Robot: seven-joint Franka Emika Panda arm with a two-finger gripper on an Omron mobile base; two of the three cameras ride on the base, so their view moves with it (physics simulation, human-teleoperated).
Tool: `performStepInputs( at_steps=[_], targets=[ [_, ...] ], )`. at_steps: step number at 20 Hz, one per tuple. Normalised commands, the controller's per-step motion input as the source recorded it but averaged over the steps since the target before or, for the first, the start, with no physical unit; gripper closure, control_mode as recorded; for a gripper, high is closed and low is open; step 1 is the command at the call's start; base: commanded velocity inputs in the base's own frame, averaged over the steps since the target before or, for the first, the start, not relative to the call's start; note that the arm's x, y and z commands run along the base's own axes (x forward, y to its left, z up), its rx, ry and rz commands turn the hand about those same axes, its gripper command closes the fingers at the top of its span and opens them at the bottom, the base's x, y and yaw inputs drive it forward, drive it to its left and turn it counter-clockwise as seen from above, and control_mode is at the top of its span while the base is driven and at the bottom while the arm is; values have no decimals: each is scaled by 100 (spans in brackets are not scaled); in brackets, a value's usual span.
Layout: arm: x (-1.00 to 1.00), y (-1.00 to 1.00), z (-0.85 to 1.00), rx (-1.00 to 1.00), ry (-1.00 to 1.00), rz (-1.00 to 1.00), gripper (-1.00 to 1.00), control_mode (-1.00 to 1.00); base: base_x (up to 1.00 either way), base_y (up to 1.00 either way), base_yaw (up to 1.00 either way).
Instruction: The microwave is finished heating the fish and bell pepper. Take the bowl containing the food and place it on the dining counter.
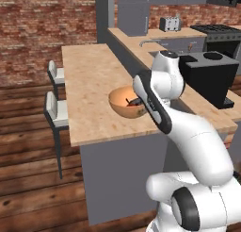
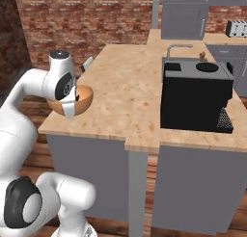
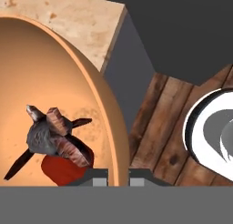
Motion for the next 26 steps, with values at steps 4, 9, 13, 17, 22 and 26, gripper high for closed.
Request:
performStepInputs(
  at_steps=[4, 9, 13, 17, 22, 26],
  targets=[
    [99, 22, -33, 0, 2, -10, 100, -100, 0, 0, 0],
    [100, 16, -43, 0, 0, -12, 100, -100, 0, 0, 0],
    [100, 0, -54, 0, 1, -10, 100, -100, 0, 0, 0],
    [100, 0, -52, 0, 2, -7, 100, -100, 0, 0, 0],
    [100, 0, -47, 0, 1, -4, 100, -100, 0, 0, 0],
    [99, 0, -30, 0, 0, -1, 100, -100, 0, 0, 0]
  ],
)
